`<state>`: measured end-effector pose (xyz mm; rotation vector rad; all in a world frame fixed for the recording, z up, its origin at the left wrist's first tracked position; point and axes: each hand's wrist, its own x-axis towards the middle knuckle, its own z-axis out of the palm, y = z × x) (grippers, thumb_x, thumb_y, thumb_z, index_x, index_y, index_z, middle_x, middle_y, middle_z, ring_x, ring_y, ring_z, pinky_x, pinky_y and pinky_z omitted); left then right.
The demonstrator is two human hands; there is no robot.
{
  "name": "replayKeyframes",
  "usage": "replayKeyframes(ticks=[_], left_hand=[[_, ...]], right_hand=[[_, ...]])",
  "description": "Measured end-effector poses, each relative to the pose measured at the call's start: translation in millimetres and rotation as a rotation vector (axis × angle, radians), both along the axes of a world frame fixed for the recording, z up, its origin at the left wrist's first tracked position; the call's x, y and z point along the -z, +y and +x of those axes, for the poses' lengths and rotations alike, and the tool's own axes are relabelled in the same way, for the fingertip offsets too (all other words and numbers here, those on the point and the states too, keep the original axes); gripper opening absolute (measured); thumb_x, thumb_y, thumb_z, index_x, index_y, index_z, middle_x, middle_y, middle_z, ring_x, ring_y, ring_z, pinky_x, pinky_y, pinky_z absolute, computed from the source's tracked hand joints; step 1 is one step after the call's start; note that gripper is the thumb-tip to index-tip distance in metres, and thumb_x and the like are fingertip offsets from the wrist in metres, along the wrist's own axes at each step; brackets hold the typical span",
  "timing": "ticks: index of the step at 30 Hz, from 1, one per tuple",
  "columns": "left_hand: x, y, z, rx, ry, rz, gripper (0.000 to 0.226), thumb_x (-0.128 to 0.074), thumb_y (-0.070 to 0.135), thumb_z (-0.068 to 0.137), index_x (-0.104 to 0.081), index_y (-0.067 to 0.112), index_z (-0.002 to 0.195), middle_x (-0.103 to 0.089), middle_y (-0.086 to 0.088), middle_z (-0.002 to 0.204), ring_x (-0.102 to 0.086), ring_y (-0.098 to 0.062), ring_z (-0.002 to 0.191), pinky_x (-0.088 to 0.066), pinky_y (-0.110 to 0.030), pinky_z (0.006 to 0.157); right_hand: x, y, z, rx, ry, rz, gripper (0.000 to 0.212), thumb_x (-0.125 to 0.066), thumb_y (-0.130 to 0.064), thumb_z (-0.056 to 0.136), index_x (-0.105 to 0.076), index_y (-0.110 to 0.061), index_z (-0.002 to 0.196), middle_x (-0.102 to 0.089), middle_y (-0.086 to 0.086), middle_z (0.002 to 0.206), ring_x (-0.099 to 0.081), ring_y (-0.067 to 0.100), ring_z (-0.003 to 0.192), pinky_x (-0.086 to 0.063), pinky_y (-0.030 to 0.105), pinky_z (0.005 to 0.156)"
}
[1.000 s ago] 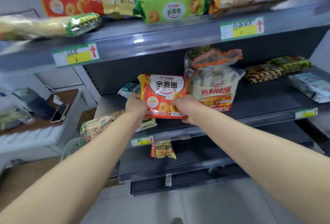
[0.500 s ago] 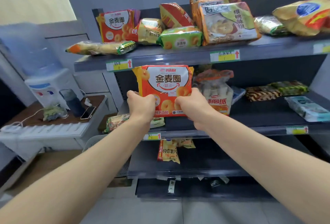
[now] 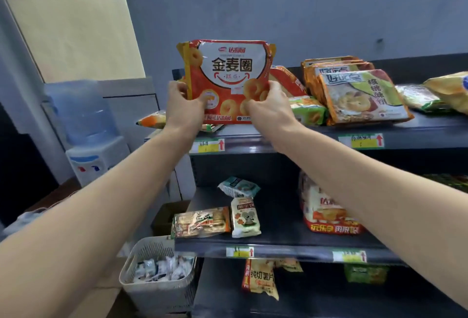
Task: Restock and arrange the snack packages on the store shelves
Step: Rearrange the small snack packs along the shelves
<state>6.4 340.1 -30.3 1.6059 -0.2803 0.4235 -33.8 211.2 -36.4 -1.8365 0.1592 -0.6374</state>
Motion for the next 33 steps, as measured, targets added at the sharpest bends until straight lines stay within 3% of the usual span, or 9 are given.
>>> replayKeyframes(ticks=[2, 7, 11, 15, 20, 25, 30, 33], left_hand=[[-8, 14, 27, 0.011, -0.015, 0.010, 0.025, -0.057, 0.012, 0.093, -0.036, 0.017, 0.105, -0.054, 0.003, 0.093, -0.058, -0.009, 0.081, -0.051, -0.023, 0.069], [-19, 52, 105, 0.039, -0.006, 0.053, 0.027, -0.058, 0.006, 0.090, -0.037, 0.013, 0.105, -0.056, -0.002, 0.094, -0.059, -0.013, 0.079, -0.048, -0.022, 0.060], [-26, 77, 163, 0.088, 0.046, 0.231, 0.032, -0.058, 0.011, 0.091, -0.034, 0.019, 0.111, -0.057, -0.008, 0.108, -0.059, -0.019, 0.093, -0.049, -0.028, 0.073], [-28, 95, 213, 0.159, 0.130, 0.432, 0.038, -0.055, 0.006, 0.090, -0.031, 0.020, 0.115, -0.057, -0.007, 0.099, -0.057, -0.014, 0.081, -0.039, -0.021, 0.058], [-15, 111, 261, 0.240, 0.245, 0.644, 0.045, -0.056, 0.012, 0.090, -0.027, 0.023, 0.124, -0.063, -0.013, 0.103, -0.063, -0.020, 0.081, -0.046, -0.028, 0.061], [-11, 114, 279, 0.350, 0.295, 0.652, 0.049, -0.056, 0.013, 0.092, -0.024, 0.029, 0.126, -0.063, -0.015, 0.103, -0.064, -0.021, 0.075, -0.051, -0.031, 0.060], [-2, 112, 277, 0.415, 0.298, 0.624, 0.047, -0.053, 0.011, 0.094, -0.023, 0.030, 0.125, -0.058, -0.012, 0.102, -0.058, -0.017, 0.059, -0.048, -0.027, 0.048], [7, 108, 272, 0.413, 0.290, 0.607, 0.043, -0.052, 0.012, 0.094, -0.024, 0.028, 0.122, -0.059, -0.014, 0.107, -0.056, -0.017, 0.065, -0.044, -0.026, 0.048]], right_hand=[[-9, 12, 28, 0.001, -0.009, -0.017, 0.051, -0.057, -0.021, 0.083, -0.040, -0.017, 0.131, -0.047, 0.007, 0.128, -0.048, 0.029, 0.118, -0.045, 0.045, 0.101], [-21, 46, 104, 0.003, 0.008, -0.047, 0.049, -0.058, -0.019, 0.084, -0.041, -0.015, 0.130, -0.050, 0.007, 0.127, -0.050, 0.027, 0.117, -0.046, 0.044, 0.100], [-26, 68, 162, 0.015, 0.025, -0.028, 0.054, -0.060, -0.022, 0.083, -0.039, -0.017, 0.133, -0.051, 0.007, 0.127, -0.051, 0.028, 0.117, -0.048, 0.046, 0.098], [-22, 78, 205, 0.015, 0.102, 0.010, 0.061, -0.059, -0.019, 0.080, -0.035, -0.019, 0.137, -0.051, 0.006, 0.129, -0.052, 0.030, 0.118, -0.049, 0.047, 0.097], [-8, 78, 233, 0.043, 0.238, -0.062, 0.061, -0.054, -0.011, 0.088, -0.029, -0.015, 0.144, -0.047, 0.006, 0.136, -0.048, 0.026, 0.123, -0.045, 0.036, 0.099], [-5, 72, 245, 0.079, 0.294, -0.174, 0.065, -0.046, -0.005, 0.093, -0.015, -0.017, 0.149, -0.045, 0.007, 0.138, -0.049, 0.022, 0.116, -0.045, 0.029, 0.086], [-4, 68, 240, 0.093, 0.353, -0.283, 0.072, -0.041, -0.005, 0.093, -0.001, -0.025, 0.150, -0.042, 0.010, 0.140, -0.049, 0.027, 0.119, -0.043, 0.030, 0.082], [-3, 64, 235, 0.095, 0.389, -0.321, 0.074, -0.040, -0.004, 0.093, 0.001, -0.027, 0.150, -0.040, 0.010, 0.142, -0.048, 0.028, 0.121, -0.042, 0.029, 0.084]])
